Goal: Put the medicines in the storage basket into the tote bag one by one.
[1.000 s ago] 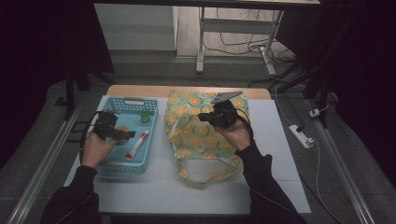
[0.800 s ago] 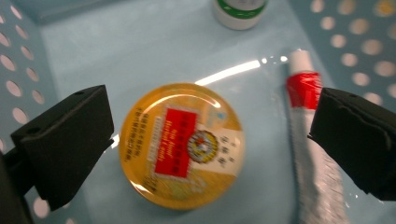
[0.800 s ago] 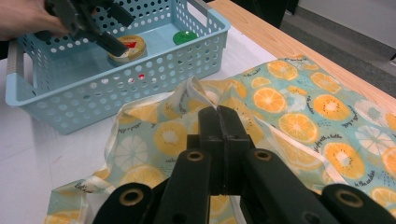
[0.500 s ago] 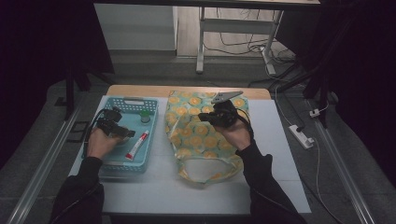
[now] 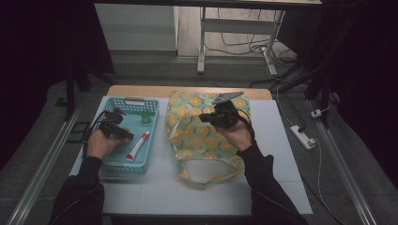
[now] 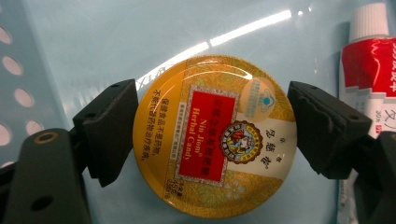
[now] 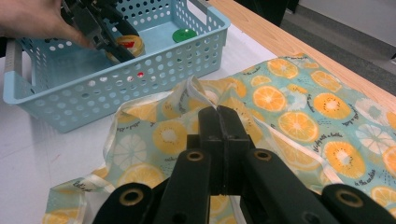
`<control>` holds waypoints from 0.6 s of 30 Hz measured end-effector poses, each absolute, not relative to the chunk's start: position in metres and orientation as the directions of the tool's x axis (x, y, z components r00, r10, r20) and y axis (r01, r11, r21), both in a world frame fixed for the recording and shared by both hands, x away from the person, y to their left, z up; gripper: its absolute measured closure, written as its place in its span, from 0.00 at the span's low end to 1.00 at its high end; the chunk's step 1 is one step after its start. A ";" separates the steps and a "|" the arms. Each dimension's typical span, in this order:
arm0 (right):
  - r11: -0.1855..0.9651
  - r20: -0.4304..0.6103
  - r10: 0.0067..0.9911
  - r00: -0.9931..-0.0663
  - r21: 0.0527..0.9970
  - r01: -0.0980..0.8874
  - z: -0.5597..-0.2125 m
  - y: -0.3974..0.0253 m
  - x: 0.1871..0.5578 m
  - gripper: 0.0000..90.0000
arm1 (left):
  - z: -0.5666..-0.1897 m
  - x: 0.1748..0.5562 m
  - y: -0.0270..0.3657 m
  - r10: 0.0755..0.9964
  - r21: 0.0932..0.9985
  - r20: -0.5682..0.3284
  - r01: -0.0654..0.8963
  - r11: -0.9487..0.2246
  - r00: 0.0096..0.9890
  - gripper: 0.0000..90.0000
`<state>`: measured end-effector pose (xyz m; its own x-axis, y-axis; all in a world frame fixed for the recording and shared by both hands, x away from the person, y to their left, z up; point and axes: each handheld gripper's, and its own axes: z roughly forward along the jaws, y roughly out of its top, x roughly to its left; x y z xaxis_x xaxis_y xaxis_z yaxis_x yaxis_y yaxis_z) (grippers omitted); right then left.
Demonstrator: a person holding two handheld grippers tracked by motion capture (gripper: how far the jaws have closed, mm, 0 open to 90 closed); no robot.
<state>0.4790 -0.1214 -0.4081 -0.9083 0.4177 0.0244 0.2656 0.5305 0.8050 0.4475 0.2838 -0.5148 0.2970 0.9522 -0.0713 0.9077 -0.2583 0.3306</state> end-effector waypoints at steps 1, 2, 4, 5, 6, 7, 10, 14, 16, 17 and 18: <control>0.531 0.026 0.418 -0.908 0.804 0.267 -0.408 -0.121 0.479 1.00 | -0.514 0.448 0.284 0.953 0.330 -0.076 0.909 -0.255 0.295 0.23; 0.531 0.025 0.419 -0.908 0.804 0.268 -0.409 -0.122 0.479 1.00 | -0.514 0.448 0.284 0.952 0.330 -0.086 0.910 -0.251 0.293 0.23; 0.530 0.026 0.420 -0.907 0.805 0.268 -0.409 -0.122 0.480 1.00 | -0.512 0.447 0.284 0.949 0.339 -0.093 0.906 -0.255 0.302 0.23; 0.529 0.026 0.420 -0.907 0.805 0.268 -0.408 -0.122 0.480 1.00 | -0.511 0.446 0.284 0.945 0.349 -0.092 0.899 -0.265 0.314 0.23; 0.527 0.026 0.421 -0.907 0.806 0.268 -0.408 -0.122 0.480 1.00 | -0.509 0.445 0.283 0.941 0.359 -0.089 0.892 -0.276 0.327 0.23; 0.527 0.024 0.424 -0.906 0.807 0.268 -0.408 -0.123 0.480 1.00 | -0.508 0.444 0.283 0.937 0.368 -0.086 0.885 -0.286 0.338 0.23; 0.523 0.023 0.425 -0.905 0.810 0.266 -0.407 -0.123 0.479 1.00 | -0.502 0.440 0.281 0.926 0.397 -0.087 0.865 -0.306 0.367 0.23; 0.523 0.021 0.425 -0.905 0.811 0.264 -0.406 -0.123 0.479 1.00 | -0.494 0.434 0.280 0.913 0.435 -0.095 0.841 -0.321 0.398 0.23; 0.523 0.020 0.426 -0.905 0.810 0.264 -0.406 -0.123 0.479 1.00 | -0.490 0.430 0.280 0.907 0.452 -0.101 0.831 -0.325 0.410 0.23; 0.523 0.020 0.426 -0.904 0.810 0.264 -0.406 -0.123 0.479 1.00 | -0.487 0.429 0.279 0.903 0.462 -0.106 0.825 -0.325 0.416 0.23; 0.522 0.020 0.426 -0.904 0.811 0.264 -0.406 -0.123 0.479 1.00 | -0.484 0.427 0.278 0.900 0.470 -0.108 0.820 -0.327 0.422 0.23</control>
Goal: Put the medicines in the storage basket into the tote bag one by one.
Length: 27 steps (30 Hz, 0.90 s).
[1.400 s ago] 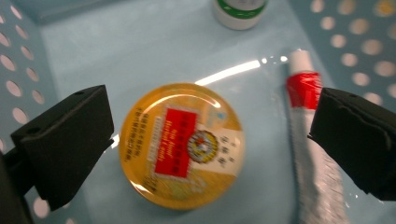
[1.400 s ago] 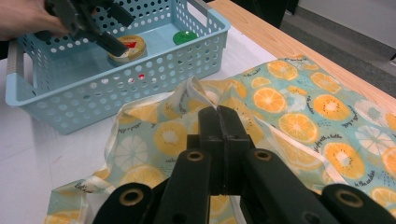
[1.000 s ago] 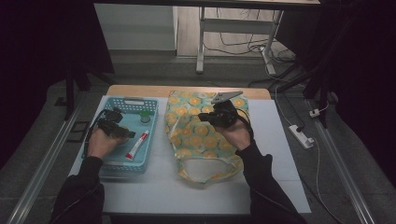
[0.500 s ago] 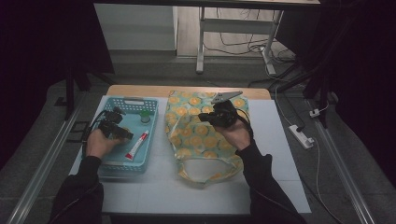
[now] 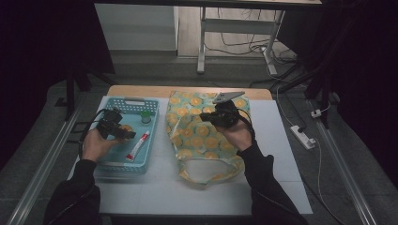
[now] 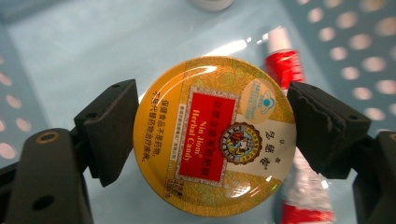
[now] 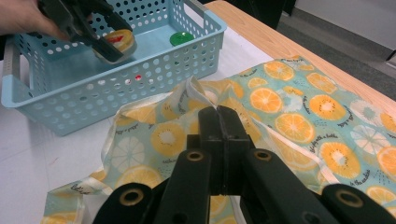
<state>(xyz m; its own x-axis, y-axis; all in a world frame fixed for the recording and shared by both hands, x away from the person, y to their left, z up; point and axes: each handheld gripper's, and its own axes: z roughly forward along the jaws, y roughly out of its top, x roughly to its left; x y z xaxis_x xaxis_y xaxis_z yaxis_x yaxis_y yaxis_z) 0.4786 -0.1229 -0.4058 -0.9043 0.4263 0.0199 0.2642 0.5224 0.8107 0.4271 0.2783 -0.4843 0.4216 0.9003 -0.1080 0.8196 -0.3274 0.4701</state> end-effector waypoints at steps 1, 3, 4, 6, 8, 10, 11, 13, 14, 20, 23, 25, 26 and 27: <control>0.521 0.020 0.426 -0.904 0.812 0.264 -0.406 -0.123 0.479 1.00 | -0.482 0.425 0.277 0.896 0.481 -0.109 0.812 -0.331 0.430 0.23; 0.519 0.021 0.426 -0.905 0.813 0.263 -0.406 -0.123 0.478 1.00 | -0.476 0.422 0.276 0.884 0.503 -0.124 0.797 -0.335 0.450 0.23; 0.519 0.020 0.426 -0.904 0.813 0.263 -0.405 -0.123 0.478 1.00 | -0.473 0.421 0.274 0.879 0.515 -0.131 0.789 -0.335 0.459 0.23; 0.518 0.020 0.426 -0.905 0.814 0.262 -0.405 -0.123 0.478 1.00 | -0.469 0.418 0.271 0.864 0.534 -0.140 0.772 -0.345 0.484 0.23; 0.517 0.020 0.426 -0.904 0.815 0.262 -0.406 -0.123 0.478 1.00 | -0.466 0.415 0.268 0.855 0.543 -0.134 0.759 -0.360 0.501 0.23; 0.516 0.020 0.427 -0.904 0.816 0.261 -0.405 -0.123 0.478 1.00 | -0.463 0.412 0.265 0.846 0.553 -0.133 0.747 -0.369 0.516 0.23; 0.515 0.020 0.427 -0.904 0.816 0.261 -0.405 -0.123 0.478 1.00 | -0.462 0.411 0.263 0.842 0.558 -0.132 0.741 -0.373 0.523 0.23; 0.514 0.020 0.427 -0.904 0.817 0.261 -0.405 -0.123 0.478 1.00 | -0.457 0.408 0.259 0.834 0.574 -0.131 0.727 -0.377 0.536 0.23; 0.514 0.020 0.427 -0.904 0.817 0.261 -0.405 -0.123 0.478 1.00 | -0.455 0.406 0.257 0.830 0.585 -0.137 0.720 -0.374 0.541 0.23; 0.512 0.020 0.428 -0.904 0.818 0.260 -0.405 -0.124 0.478 1.00 | -0.442 0.396 0.239 0.795 0.624 -0.119 0.668 -0.405 0.594 0.23; 0.512 0.018 0.427 -0.904 0.819 0.258 -0.405 -0.123 0.478 1.00 | -0.438 0.393 0.231 0.784 0.632 -0.119 0.655 -0.414 0.610 0.23; 0.512 0.017 0.427 -0.904 0.820 0.257 -0.406 -0.123 0.478 1.00 | -0.437 0.391 0.228 0.776 0.639 -0.124 0.648 -0.415 0.619 0.23; 0.512 0.017 0.427 -0.904 0.820 0.257 -0.406 -0.123 0.478 1.00 | -0.436 0.389 0.225 0.772 0.641 -0.124 0.644 -0.418 0.624 0.23; 0.513 0.017 0.427 -0.904 0.819 0.258 -0.406 -0.123 0.478 1.00 | -0.436 0.388 0.223 0.766 0.643 -0.124 0.639 -0.422 0.630 0.23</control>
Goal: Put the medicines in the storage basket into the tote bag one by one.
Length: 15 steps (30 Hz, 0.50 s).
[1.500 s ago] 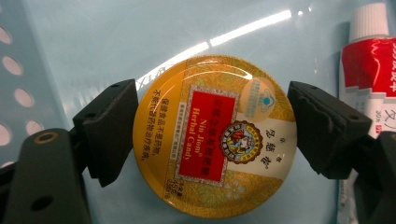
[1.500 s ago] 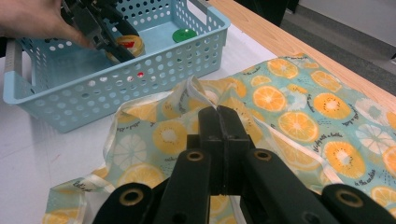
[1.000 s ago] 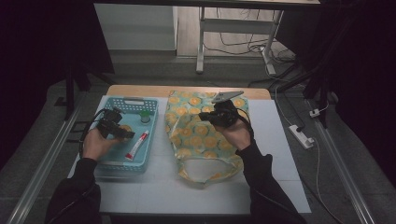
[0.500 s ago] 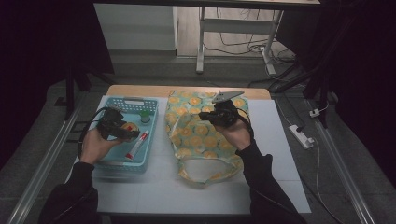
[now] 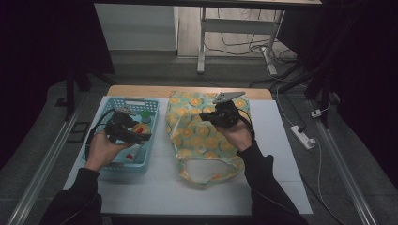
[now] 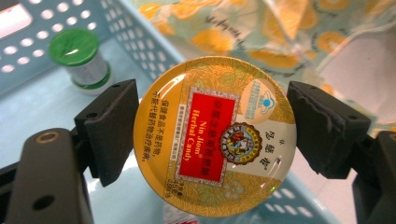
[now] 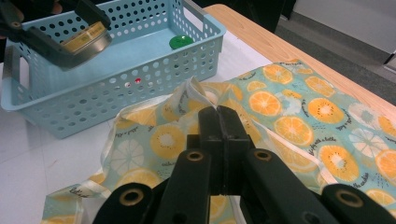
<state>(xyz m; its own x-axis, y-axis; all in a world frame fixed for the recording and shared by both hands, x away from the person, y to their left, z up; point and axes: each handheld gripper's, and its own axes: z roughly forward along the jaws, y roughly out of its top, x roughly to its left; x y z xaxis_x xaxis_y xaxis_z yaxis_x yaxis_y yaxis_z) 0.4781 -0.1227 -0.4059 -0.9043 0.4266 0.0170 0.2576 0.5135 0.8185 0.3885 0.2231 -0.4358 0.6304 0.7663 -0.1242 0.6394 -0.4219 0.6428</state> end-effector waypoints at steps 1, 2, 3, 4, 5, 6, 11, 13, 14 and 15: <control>0.515 0.016 0.427 -0.904 0.817 0.258 -0.406 -0.123 0.478 1.00 | -0.435 0.387 0.221 0.763 0.644 -0.124 0.637 -0.424 0.634 0.23; 0.514 0.018 0.427 -0.904 0.818 0.259 -0.406 -0.122 0.478 1.00 | -0.435 0.386 0.218 0.760 0.645 -0.121 0.633 -0.429 0.638 0.23; 0.514 0.018 0.427 -0.904 0.818 0.259 -0.406 -0.122 0.478 1.00 | -0.434 0.385 0.216 0.755 0.646 -0.123 0.630 -0.432 0.644 0.23; 0.514 0.017 0.428 -0.904 0.818 0.259 -0.406 -0.123 0.478 1.00 | -0.433 0.384 0.213 0.750 0.646 -0.124 0.626 -0.436 0.650 0.23; 0.513 0.017 0.428 -0.904 0.819 0.258 -0.406 -0.123 0.478 1.00 | -0.433 0.383 0.210 0.746 0.648 -0.121 0.621 -0.441 0.655 0.23; 0.511 0.016 0.428 -0.904 0.820 0.257 -0.406 -0.123 0.478 1.00 | -0.432 0.382 0.207 0.741 0.650 -0.118 0.615 -0.446 0.661 0.23; 0.507 0.015 0.432 -0.902 0.823 0.257 -0.406 -0.124 0.479 1.00 | -0.432 0.376 0.194 0.712 0.655 -0.127 0.597 -0.463 0.690 0.23; 0.508 0.014 0.432 -0.902 0.823 0.256 -0.406 -0.124 0.479 1.00 | -0.432 0.375 0.188 0.702 0.657 -0.132 0.592 -0.467 0.700 0.23; 0.508 0.014 0.431 -0.902 0.822 0.256 -0.406 -0.124 0.479 1.00 | -0.433 0.374 0.185 0.697 0.655 -0.136 0.592 -0.470 0.704 0.23; 0.508 0.014 0.431 -0.902 0.822 0.256 -0.406 -0.123 0.479 1.00 | -0.433 0.374 0.182 0.692 0.652 -0.136 0.590 -0.477 0.709 0.23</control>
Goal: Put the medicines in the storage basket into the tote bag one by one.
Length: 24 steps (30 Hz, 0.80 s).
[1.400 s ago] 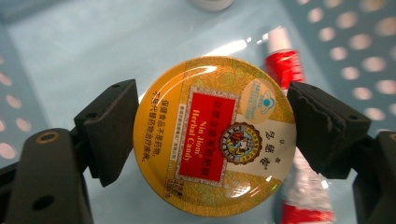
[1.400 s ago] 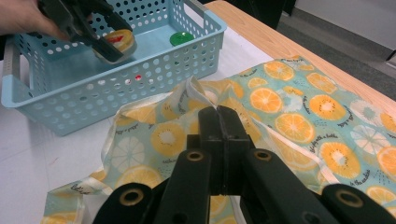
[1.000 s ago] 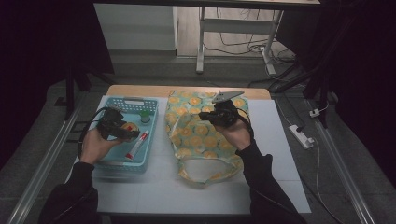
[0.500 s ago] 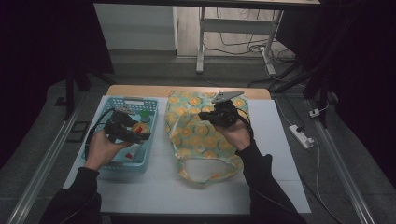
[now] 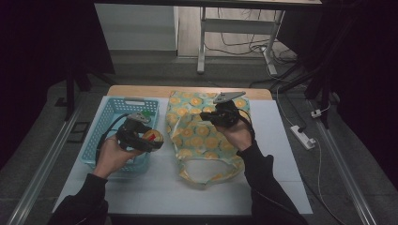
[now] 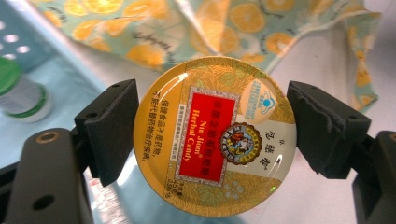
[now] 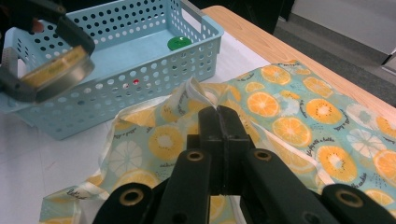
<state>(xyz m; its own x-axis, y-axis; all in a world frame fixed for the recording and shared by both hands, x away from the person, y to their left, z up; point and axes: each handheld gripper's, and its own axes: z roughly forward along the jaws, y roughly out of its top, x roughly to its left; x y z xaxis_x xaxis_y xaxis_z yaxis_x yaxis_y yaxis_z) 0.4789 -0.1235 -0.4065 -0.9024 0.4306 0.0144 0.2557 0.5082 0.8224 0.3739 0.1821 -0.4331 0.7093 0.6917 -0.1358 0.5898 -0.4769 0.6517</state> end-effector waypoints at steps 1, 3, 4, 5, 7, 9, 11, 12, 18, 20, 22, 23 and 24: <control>0.508 0.013 0.430 -0.902 0.823 0.254 -0.407 -0.123 0.479 1.00 | -0.433 0.374 0.179 0.689 0.650 -0.136 0.589 -0.480 0.712 0.23; 0.507 0.015 0.432 -0.902 0.823 0.256 -0.407 -0.123 0.479 1.00 | -0.434 0.374 0.174 0.681 0.650 -0.136 0.583 -0.487 0.720 0.23; 0.508 0.013 0.432 -0.902 0.822 0.256 -0.407 -0.123 0.479 1.00 | -0.433 0.374 0.171 0.677 0.651 -0.132 0.578 -0.492 0.724 0.23; 0.507 0.014 0.433 -0.901 0.822 0.257 -0.408 -0.123 0.480 1.00 | -0.433 0.374 0.168 0.673 0.652 -0.134 0.576 -0.493 0.728 0.23; 0.510 0.014 0.434 -0.901 0.821 0.258 -0.408 -0.123 0.480 1.00 | -0.432 0.375 0.162 0.664 0.655 -0.133 0.568 -0.498 0.735 0.23; 0.511 0.013 0.434 -0.901 0.820 0.258 -0.409 -0.123 0.479 1.00 | -0.431 0.375 0.155 0.651 0.659 -0.134 0.558 -0.505 0.747 0.23; 0.510 0.013 0.431 -0.902 0.821 0.256 -0.409 -0.122 0.479 1.00 | -0.432 0.377 0.148 0.636 0.666 -0.138 0.547 -0.508 0.759 0.23; 0.510 0.012 0.431 -0.902 0.821 0.255 -0.409 -0.122 0.479 1.00 | -0.432 0.378 0.145 0.630 0.666 -0.141 0.544 -0.511 0.764 0.23; 0.507 0.014 0.435 -0.900 0.823 0.258 -0.408 -0.123 0.479 1.00 | -0.434 0.383 0.131 0.615 0.668 -0.146 0.535 -0.517 0.775 0.23; 0.506 0.015 0.436 -0.900 0.823 0.259 -0.409 -0.123 0.479 1.00 | -0.434 0.384 0.126 0.610 0.669 -0.149 0.534 -0.517 0.778 0.23; 0.504 0.019 0.436 -0.900 0.823 0.262 -0.409 -0.123 0.480 1.00 | -0.435 0.385 0.122 0.604 0.668 -0.147 0.529 -0.524 0.783 0.23; 0.505 0.017 0.436 -0.900 0.823 0.260 -0.409 -0.123 0.480 1.00 | -0.434 0.386 0.120 0.602 0.668 -0.144 0.526 -0.527 0.786 0.23; 0.505 0.017 0.436 -0.900 0.823 0.260 -0.409 -0.123 0.480 1.00 | -0.435 0.386 0.118 0.600 0.668 -0.147 0.526 -0.526 0.786 0.23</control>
<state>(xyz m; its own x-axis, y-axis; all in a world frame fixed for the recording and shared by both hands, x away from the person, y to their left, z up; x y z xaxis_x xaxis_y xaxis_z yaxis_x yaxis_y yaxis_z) 0.4797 -0.1228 -0.4094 -0.8998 0.4360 0.0171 0.2602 0.5048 0.8231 0.3863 0.1177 -0.4345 0.7864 0.5998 -0.1474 0.5265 -0.5261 0.6678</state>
